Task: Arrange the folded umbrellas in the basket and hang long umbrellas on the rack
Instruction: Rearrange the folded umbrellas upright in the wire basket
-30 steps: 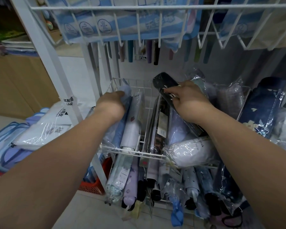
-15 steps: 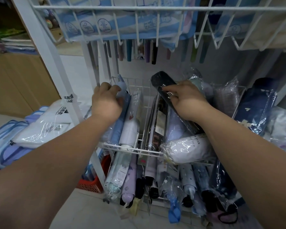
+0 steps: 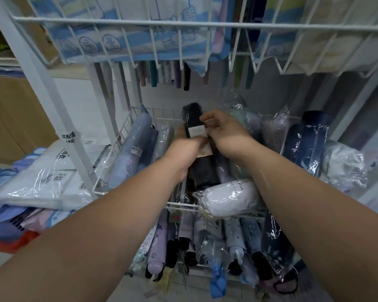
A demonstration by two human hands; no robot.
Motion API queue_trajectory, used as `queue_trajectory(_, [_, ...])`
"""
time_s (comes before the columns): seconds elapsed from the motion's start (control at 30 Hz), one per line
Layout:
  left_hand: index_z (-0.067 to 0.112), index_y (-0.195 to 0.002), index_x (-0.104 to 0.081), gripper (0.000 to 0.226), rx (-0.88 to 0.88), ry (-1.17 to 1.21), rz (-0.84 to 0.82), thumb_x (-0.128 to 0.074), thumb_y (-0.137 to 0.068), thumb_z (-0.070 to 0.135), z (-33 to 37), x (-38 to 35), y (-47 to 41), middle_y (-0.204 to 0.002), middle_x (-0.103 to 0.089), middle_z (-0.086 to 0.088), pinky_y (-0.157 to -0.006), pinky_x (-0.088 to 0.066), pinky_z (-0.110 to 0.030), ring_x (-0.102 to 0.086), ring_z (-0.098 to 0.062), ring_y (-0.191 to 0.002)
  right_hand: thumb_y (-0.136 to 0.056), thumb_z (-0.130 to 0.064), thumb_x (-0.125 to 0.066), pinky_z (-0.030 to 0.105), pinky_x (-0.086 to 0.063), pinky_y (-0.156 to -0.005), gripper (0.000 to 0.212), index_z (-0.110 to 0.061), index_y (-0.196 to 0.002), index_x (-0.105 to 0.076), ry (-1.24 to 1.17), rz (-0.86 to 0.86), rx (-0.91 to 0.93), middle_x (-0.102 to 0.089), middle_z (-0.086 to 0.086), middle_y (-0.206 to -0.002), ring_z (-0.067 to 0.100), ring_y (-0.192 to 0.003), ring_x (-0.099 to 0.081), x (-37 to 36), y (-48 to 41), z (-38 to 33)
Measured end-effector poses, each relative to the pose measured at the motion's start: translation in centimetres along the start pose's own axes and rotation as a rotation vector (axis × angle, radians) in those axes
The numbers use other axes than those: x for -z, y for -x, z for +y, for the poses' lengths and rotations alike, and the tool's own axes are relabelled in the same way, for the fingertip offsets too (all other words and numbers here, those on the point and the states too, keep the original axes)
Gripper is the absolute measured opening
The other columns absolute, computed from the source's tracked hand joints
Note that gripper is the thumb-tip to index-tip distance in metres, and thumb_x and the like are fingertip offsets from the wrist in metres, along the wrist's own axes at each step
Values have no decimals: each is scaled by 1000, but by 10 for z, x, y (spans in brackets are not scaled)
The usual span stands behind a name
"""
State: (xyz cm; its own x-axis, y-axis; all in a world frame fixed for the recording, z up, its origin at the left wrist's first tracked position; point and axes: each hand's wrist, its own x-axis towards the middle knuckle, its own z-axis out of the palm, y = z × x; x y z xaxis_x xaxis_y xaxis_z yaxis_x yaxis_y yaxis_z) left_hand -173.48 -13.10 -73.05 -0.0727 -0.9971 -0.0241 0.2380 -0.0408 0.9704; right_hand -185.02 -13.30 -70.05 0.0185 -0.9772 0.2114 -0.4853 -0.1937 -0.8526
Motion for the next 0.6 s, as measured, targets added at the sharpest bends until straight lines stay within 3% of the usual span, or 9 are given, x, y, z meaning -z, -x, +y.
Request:
queue_trajectory(0.1, [21, -123, -59, 51, -48, -134, 48, -61, -83, -11, -5, 13, 2, -98, -74, -9, -63, -57, -29, -71, -21, -82, -94, 2, -44, 48, -57, -84, 39, -33, -91, -60, -83, -60, -63, -64, 5, -102, 29, -90, -64, -1, 1, -1])
queue_trajectory(0.2, [33, -124, -55, 52, -193, -473, 120, -60, -85, 0, 3, 30, 6, -96, -72, 6, -69, -55, -27, -69, -14, -86, -100, 1, -39, 47, -57, -85, 31, -23, -103, -59, -106, -78, -75, -59, 6, -104, 23, -88, -58, -4, 0, -2])
queue_trajectory(0.27, [38, -136, -51, 55, -246, -687, 172, -60, -89, 10, 14, 47, 5, -100, -67, 15, -72, -52, -22, -67, -11, -89, -101, 0, -40, 44, -56, -83, 28, -20, -108, -59, -109, -70, -73, -58, 7, -104, 21, -87, -57, -5, -1, -3])
queue_trajectory(0.33, [31, -149, -42, 64, -245, -965, 220, -58, -90, 11, 23, 67, 1, -120, -61, 4, -76, -47, -16, -63, -19, -103, -101, 0, -40, 40, -54, -79, 28, -17, -109, -60, -117, -63, -72, -59, 8, -105, 20, -85, -57, -6, -2, -3])
queue_trajectory(0.43, [26, -156, -34, 76, -183, -1200, 228, -59, -86, 8, 32, 90, -5, -146, -43, -17, -95, -44, -27, -55, -36, -122, -100, 2, -40, 39, -54, -78, 30, -13, -113, -63, -101, -71, -82, -59, 8, -105, 20, -85, -57, -6, -2, -3])
queue_trajectory(0.53, [21, -150, -44, 70, -153, -1391, 221, -62, -84, 8, 28, 96, -3, -146, -40, -19, -96, -45, -33, -57, -42, -118, -100, 1, -42, 39, -56, -79, 30, -12, -114, -64, -89, -70, -90, -61, 10, -102, 21, -84, -59, -7, -2, -3])
queue_trajectory(0.6, [17, -134, -60, 52, -234, -1564, 270, -66, -82, 16, 20, 99, -2, -134, -50, -20, -91, -47, -38, -55, -44, -113, -100, 0, -43, 37, -55, -74, 27, -12, -112, -64, -111, -54, -102, -61, 10, -101, 21, -83, -58, -7, -4, -1])
